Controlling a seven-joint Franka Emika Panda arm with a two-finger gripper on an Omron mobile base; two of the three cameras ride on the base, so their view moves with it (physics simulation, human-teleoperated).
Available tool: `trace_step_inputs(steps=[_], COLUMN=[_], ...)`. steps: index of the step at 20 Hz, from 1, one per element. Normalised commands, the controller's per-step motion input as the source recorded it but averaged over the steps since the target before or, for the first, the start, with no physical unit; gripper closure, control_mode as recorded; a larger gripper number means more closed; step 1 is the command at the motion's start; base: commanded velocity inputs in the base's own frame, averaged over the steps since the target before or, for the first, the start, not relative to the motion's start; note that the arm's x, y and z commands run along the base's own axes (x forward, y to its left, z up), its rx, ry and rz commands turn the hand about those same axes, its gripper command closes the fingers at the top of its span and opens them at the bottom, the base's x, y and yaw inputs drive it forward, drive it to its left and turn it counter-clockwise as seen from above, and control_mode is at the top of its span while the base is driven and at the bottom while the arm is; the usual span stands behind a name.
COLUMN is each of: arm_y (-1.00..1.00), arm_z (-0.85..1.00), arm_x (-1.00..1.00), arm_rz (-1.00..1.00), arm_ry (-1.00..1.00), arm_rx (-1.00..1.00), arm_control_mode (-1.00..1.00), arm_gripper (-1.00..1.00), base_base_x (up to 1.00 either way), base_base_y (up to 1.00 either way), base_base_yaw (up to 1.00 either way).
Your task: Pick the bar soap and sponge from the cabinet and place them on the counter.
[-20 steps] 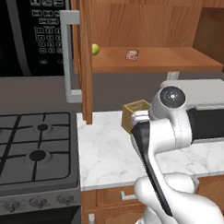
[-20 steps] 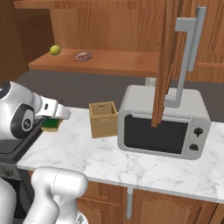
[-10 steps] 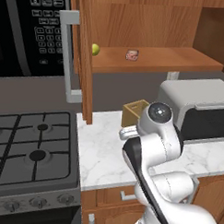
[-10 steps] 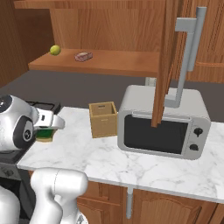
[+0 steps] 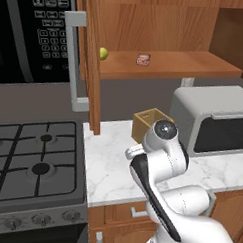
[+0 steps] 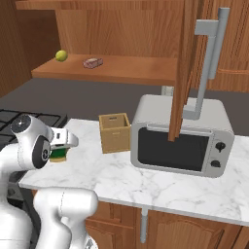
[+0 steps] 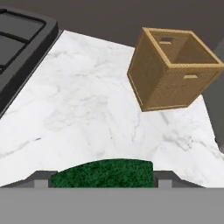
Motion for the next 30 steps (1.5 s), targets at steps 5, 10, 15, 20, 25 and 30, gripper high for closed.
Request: trace_step_inputs(steps=[5,10,15,20,25,30], arm_y=[0.0,0.0,0.01,0.04,0.05,0.03], arm_z=[-0.51,-0.43,-0.33,-0.3,-0.35,-0.47], arm_x=[0.58,0.56,0.46,0.22,0.29,0.21], arm_rz=[0.01,0.0,0.0,0.0,0.0,0.0], arm_ry=[0.04,0.11,0.15,0.08,0.07,0.02], arm_rx=[-0.06,-0.04,-0.02,0.0,0.0,-0.03], arm_control_mode=[-1.0,-1.0,-1.0,-1.0,-1.0,-1.0], arm_gripper=[1.0,1.0,1.0,1.0,1.0,1.0], base_base_x=[0.0,0.0,0.0,0.0,0.0,0.0], base_base_y=[0.0,0.0,0.0,0.0,0.0,0.0], base_base_yaw=[0.0,0.0,0.0,0.0,0.0,0.0])
